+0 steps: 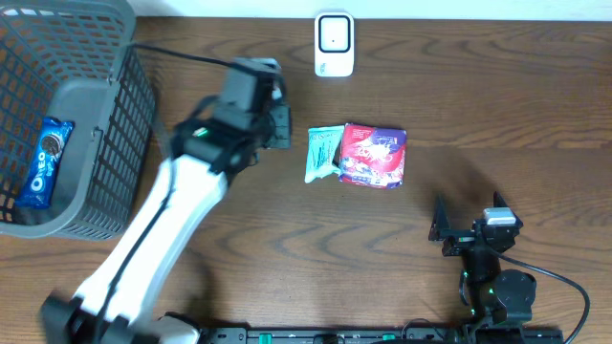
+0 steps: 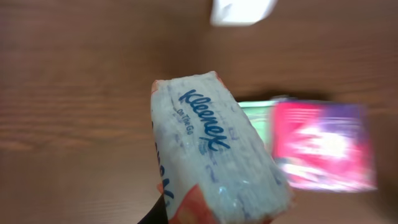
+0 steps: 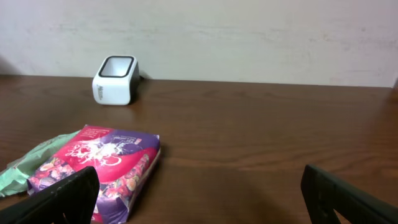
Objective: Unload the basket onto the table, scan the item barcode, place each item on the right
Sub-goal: 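Carry the Kleenex pack to the table left of the wipes and release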
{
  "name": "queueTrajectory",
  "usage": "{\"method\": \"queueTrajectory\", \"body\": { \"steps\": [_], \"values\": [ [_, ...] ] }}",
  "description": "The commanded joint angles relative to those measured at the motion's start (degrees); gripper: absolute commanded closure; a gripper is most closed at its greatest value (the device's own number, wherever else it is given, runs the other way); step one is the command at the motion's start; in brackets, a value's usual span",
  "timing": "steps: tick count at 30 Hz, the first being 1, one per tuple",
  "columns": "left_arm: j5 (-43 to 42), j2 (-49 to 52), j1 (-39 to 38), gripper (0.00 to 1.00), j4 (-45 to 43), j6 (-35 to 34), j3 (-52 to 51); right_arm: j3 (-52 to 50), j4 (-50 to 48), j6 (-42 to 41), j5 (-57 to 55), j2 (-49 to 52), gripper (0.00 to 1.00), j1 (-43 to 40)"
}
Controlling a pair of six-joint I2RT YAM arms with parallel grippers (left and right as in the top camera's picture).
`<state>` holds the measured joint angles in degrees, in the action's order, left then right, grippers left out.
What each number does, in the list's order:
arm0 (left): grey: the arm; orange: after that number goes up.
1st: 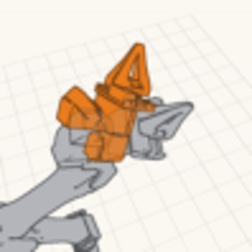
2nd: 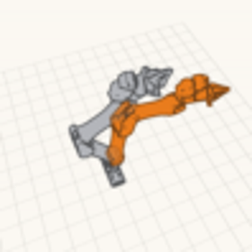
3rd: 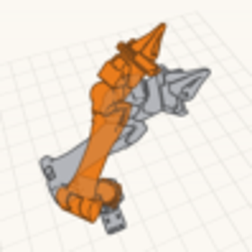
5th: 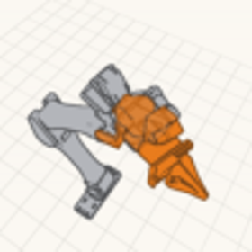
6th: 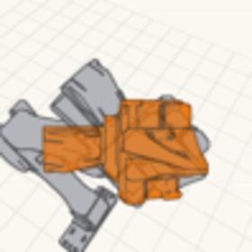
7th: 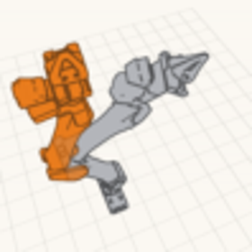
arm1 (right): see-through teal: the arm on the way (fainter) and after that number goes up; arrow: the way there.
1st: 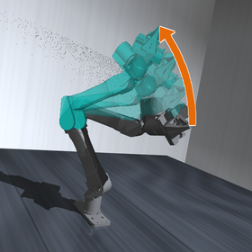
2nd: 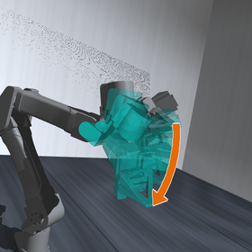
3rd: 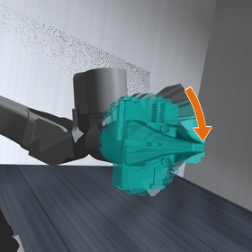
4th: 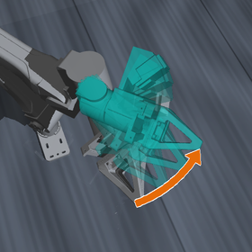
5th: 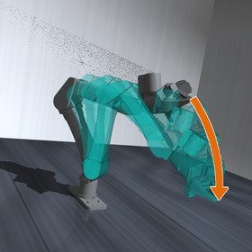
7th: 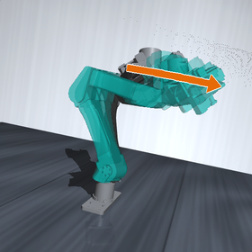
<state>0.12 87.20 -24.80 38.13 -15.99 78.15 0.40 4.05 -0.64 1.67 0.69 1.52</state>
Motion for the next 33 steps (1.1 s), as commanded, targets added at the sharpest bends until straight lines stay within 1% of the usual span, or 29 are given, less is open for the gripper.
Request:
{"method": "queueTrajectory", "body": {
  "steps": [1,4,7,13,15,16,18,19,20,21,24,26,29,33],
  "values": [
    [14.3,7.7,-1.1,0.93,-0.1,1.2,0.8,-0.1,0.2,-0.6,-0.1,-0.3,0.01,0.0],
    [13.4,13.8,-1.3,0.93,-0.1,1.1,0.8,-0.1,0.2,-0.6,-0.1,-0.3,0.01,0.0],
    [10.3,18.3,-2.2,0.92,-0.1,1.1,0.8,-0.1,0.2,-0.6,-0.1,-0.3,0.01,0.0],
    [9.5,23.0,-4.7,0.92,-1.6,0.9,0.8,-0.1,0.2,-0.6,-0.1,-0.3,0.01,0.0],
    [9.5,23.9,-5.4,0.84,-2.3,0.9,0.8,-0.1,0.2,-0.6,-0.1,-0.3,0.01,0.0],
    [9.5,24.3,-5.9,0.83,-2.6,0.9,0.8,-0.1,0.2,-0.6,-0.1,-0.3,0.01,0.0],
    [9.5,24.8,-6.5,0.65,-2.9,0.9,0.8,-0.1,0.2,-0.6,-0.1,-0.3,0.01,0.0],
    [9.5,24.9,-6.7,0.52,-3.0,0.9,0.8,-0.1,0.2,-0.6,-0.1,-0.3,0.01,0.0],
    [9.5,24.9,-6.9,0.42,-3.1,0.9,0.8,-0.1,0.2,-0.6,-0.1,-0.3,0.01,0.0],
    [9.6,24.9,-7.0,0.39,-3.3,1.0,0.9,-0.1,0.2,-0.6,-0.1,-0.3,0.01,0.0],
    [9.8,24.2,-6.6,0.35,-3.5,1.2,1.2,-0.1,0.2,-0.6,-0.1,-0.3,0.01,0.0],
    [9.8,22.8,-5.9,0.29,-3.5,1.2,1.7,-0.1,0.2,-0.6,-0.1,-0.3,0.01,0.0],
    [9.7,19.0,-4.7,0.29,-3.5,1.2,2.7,-0.1,0.2,-0.6,-0.1,-0.3,0.0,0.0],
    [9.8,10.8,-1.8,0.29,-3.5,1.2,4.0,-0.1,0.2,-0.6,-0.1,-0.3,0.01,0.0]
  ]
}}
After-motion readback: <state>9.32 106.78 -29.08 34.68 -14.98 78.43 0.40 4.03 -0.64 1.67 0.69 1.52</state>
